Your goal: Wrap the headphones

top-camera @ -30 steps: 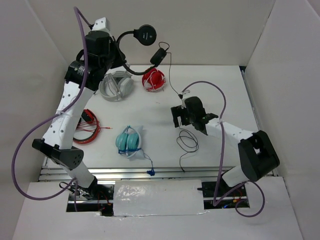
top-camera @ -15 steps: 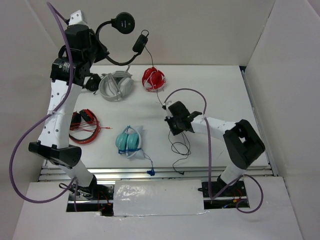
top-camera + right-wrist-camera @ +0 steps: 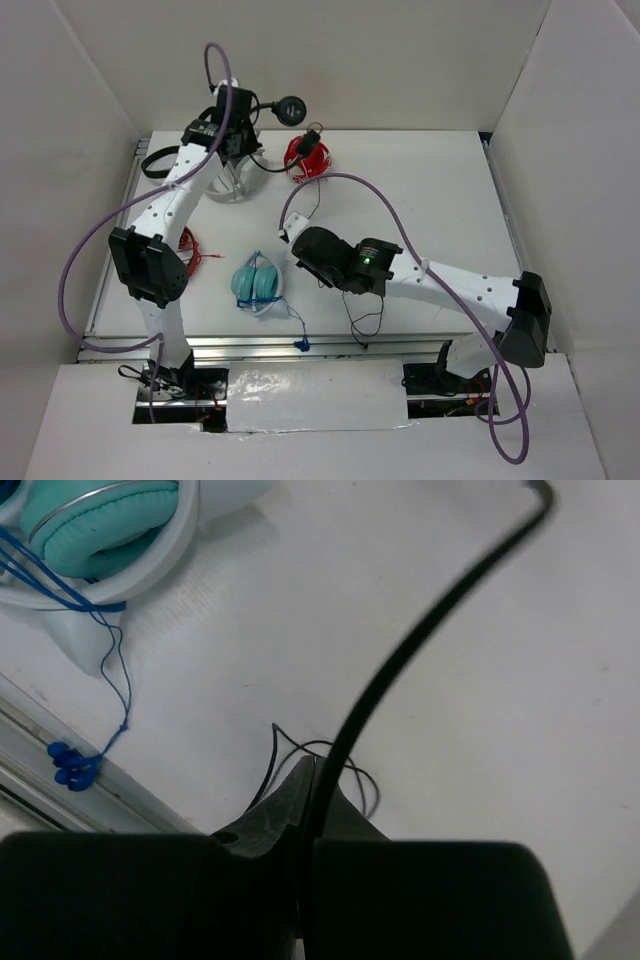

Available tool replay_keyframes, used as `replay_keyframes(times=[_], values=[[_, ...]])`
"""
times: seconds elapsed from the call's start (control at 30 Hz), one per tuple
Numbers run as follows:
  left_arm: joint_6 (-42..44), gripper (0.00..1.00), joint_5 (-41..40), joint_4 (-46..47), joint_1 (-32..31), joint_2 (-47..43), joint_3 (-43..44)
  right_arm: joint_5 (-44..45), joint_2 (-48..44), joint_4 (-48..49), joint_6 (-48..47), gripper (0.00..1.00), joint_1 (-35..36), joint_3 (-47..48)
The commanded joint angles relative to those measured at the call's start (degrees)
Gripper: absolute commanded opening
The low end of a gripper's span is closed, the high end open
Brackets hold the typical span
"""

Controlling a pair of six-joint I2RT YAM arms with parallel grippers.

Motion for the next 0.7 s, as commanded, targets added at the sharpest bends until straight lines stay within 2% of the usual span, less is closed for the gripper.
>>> replay_keyframes(times=[0.0,0.13,0.2,0.3,0.43,0.67], values=[[5.8,0.0,-1.3,7.2,-3.6,-1.7,-3.6,10.4,1.6,-12.3,-5.9,0.0,3.3,7.7],[13.1,0.0,-2.0,11.1,-8.4,-1.4,-9.2,10.4,-0.3,-12.4,-14.1,0.0,1.9,11.9],[17.9,0.0,-1.6,15.1,-11.4,-2.3,-14.0,5.5,-2.0,-10.5,-19.9,0.0,-1.9,13.0],[24.1,0.0,2.0,19.2,-14.4,-4.1,-19.9,-2.2,-5.9,-9.1,-28.1,0.0,-6.0,13.7],[31.2,0.0,8.2,23.4,-17.9,-6.4,-25.0,-7.6,-9.1,-9.1,-37.1,0.0,-12.5,15.6],[39.6,0.0,17.5,27.2,-24.2,-11.0,-34.7,-16.5,-9.6,-8.8,-43.7,0.0,-23.3,21.0]])
